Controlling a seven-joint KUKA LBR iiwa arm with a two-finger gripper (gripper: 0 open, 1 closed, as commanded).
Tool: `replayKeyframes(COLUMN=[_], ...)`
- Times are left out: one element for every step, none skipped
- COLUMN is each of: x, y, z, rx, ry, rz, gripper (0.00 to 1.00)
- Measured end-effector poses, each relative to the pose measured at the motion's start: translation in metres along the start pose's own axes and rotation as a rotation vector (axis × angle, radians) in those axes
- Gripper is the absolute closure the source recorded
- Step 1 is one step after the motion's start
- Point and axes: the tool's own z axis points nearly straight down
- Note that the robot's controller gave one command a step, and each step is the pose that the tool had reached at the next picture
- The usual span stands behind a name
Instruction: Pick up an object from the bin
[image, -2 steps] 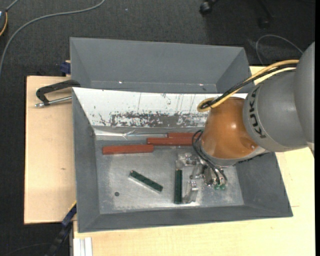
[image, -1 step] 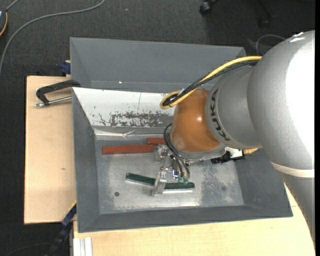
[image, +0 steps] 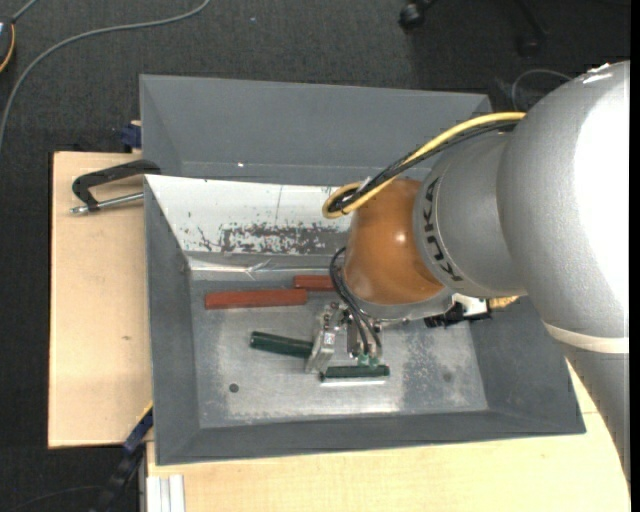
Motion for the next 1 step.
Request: replayKeyframes(x=[-0.0099], y=[0.0114], z=[-0.1797], rx=[-0.004], ry=[-0.01], rz=[0.004], gripper=[1.0])
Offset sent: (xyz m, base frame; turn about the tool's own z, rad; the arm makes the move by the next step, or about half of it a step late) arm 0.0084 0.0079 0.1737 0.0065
